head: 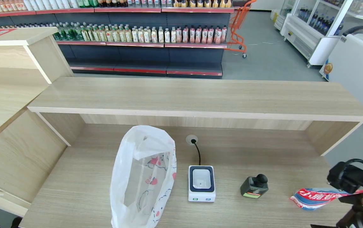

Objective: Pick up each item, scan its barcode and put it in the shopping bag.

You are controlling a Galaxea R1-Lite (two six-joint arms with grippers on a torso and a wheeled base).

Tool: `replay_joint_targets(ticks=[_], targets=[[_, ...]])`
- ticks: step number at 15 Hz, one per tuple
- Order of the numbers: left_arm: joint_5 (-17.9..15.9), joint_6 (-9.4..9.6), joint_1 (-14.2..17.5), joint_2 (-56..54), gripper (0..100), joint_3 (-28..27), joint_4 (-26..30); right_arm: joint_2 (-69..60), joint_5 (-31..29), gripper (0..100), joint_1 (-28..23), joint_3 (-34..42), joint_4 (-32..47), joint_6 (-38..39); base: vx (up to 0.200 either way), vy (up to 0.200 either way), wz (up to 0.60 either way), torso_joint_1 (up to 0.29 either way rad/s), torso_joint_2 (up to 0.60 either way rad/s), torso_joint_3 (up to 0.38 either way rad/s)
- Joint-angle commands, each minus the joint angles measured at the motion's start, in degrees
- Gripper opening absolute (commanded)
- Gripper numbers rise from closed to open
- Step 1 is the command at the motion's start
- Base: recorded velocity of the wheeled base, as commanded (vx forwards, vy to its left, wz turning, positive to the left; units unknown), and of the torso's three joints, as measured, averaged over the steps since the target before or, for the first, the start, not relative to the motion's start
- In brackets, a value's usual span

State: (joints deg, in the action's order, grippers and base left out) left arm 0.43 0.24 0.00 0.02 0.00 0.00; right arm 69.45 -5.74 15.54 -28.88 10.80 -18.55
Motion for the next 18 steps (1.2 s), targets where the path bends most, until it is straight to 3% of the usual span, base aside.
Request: replay_joint_targets(ticks=[1, 2, 3, 4, 5, 10, 18], targets=[[0.01, 0.02, 0.0, -0.02, 100, 0.0, 0.0, 13.78, -0.23, 100, -4.21, 0.75, -7.37, -6.93, 0.0, 0.0, 0.0, 0.0, 0.0, 0.0], [0.01, 0.02, 0.0, -0.02, 100, 0.0, 0.0, 13.96, -0.23, 100, -4.38, 0.75, -7.55, -7.2, 0.0, 0.0, 0.0, 0.0, 0.0, 0.0], [0.01, 0.02, 0.09, -0.02, 100, 0.0, 0.0, 18.27, 0.73, 100, -8.78, 0.67, -10.71, -16.43, 0.0, 0.0, 0.0, 0.0, 0.0, 0.0], [0.01, 0.02, 0.0, -0.02, 100, 0.0, 0.0, 19.85, 1.87, 100, -9.48, 0.67, -12.03, -17.83, 0.0, 0.0, 0.0, 0.0, 0.0, 0.0], [0.01, 0.02, 0.0, -0.02, 100, 0.0, 0.0, 23.63, 6.8, 100, -9.92, 0.75, -15.9, -18.1, 0.0, 0.0, 0.0, 0.0, 0.0, 0.0], [0.01, 0.02, 0.0, -0.02, 100, 0.0, 0.0, 33.38, 14.97, 100, -9.92, 0.23, -25.92, -18.45, 0.0, 0.0, 0.0, 0.0, 0.0, 0.0], [0.01, 0.02, 0.0, -0.02, 100, 0.0, 0.0, 45.86, 18.22, 100, -6.31, -2.76, -40.6, -18.36, 0.0, 0.0, 0.0, 0.0, 0.0, 0.0]])
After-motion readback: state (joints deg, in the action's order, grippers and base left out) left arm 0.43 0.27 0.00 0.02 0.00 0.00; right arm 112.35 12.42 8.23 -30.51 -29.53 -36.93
